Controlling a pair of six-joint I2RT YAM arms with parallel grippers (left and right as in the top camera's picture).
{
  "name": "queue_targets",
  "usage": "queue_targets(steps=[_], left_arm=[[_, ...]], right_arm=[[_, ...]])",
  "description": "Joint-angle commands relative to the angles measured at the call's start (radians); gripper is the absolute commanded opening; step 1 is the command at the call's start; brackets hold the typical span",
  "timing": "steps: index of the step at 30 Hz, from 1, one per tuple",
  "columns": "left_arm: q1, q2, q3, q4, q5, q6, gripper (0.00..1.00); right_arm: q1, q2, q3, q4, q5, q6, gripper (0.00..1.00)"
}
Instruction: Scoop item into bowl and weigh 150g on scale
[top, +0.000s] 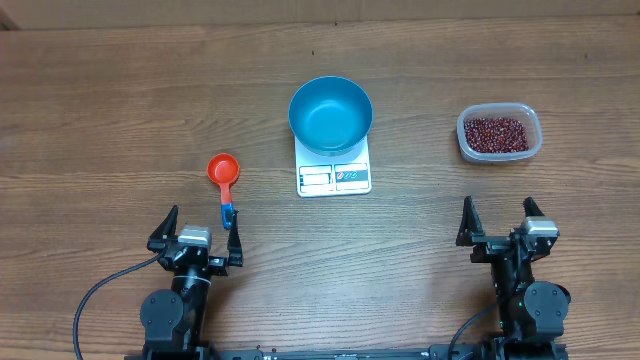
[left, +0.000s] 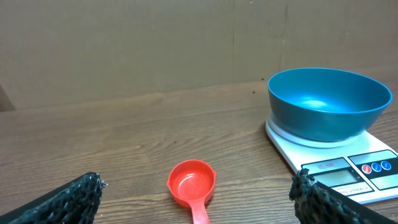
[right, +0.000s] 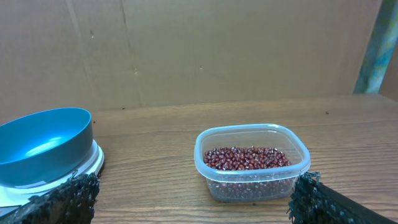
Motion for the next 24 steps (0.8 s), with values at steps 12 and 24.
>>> queue_targets(steps=[12, 24], left_arm=[[-0.007, -0.008, -0.004, -0.002, 0.000, -0.013, 1.00], [-0.007, -0.008, -0.004, 0.013, 0.000, -0.013, 1.00]], right_arm=[[-0.003, -0.010, -0.011, 0.005, 0.003, -0.004, 1.00], [-0.003, -0.010, -0.011, 0.005, 0.003, -0.004, 1.00]])
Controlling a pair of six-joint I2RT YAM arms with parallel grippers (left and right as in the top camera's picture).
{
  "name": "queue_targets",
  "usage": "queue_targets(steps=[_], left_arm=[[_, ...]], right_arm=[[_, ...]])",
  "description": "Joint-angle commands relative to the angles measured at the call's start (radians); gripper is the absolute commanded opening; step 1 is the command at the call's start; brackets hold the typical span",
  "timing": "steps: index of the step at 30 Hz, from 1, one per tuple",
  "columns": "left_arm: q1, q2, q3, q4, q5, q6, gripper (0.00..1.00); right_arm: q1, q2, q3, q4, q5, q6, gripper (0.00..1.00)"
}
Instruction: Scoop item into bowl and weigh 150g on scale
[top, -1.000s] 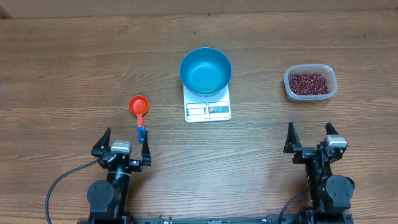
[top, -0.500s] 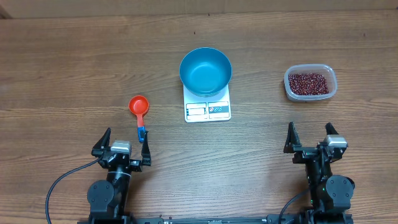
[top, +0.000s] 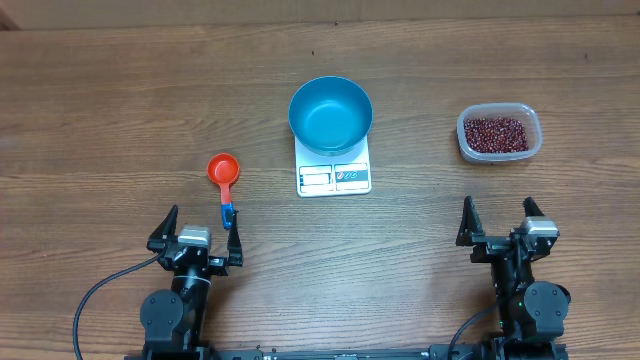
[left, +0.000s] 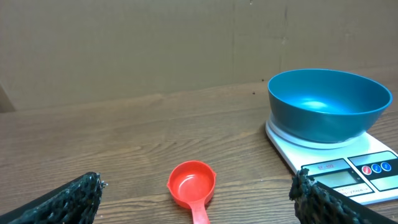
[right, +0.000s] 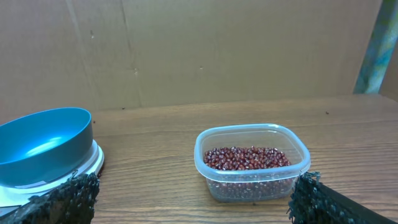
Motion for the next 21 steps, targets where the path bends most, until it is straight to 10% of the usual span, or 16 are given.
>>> queue_targets(steps=[1, 21], left_arm=[[-0.007, -0.008, -0.004, 0.008, 0.000, -0.013, 0.99], [-0.007, -0.008, 0.145, -0.171, 0.008, -0.013, 1.00]], right_arm=[[-0.003, -0.010, -0.011, 0.005, 0.003, -0.005, 1.00], [-0.003, -0.010, -0.011, 0.005, 0.003, -0.005, 1.00]])
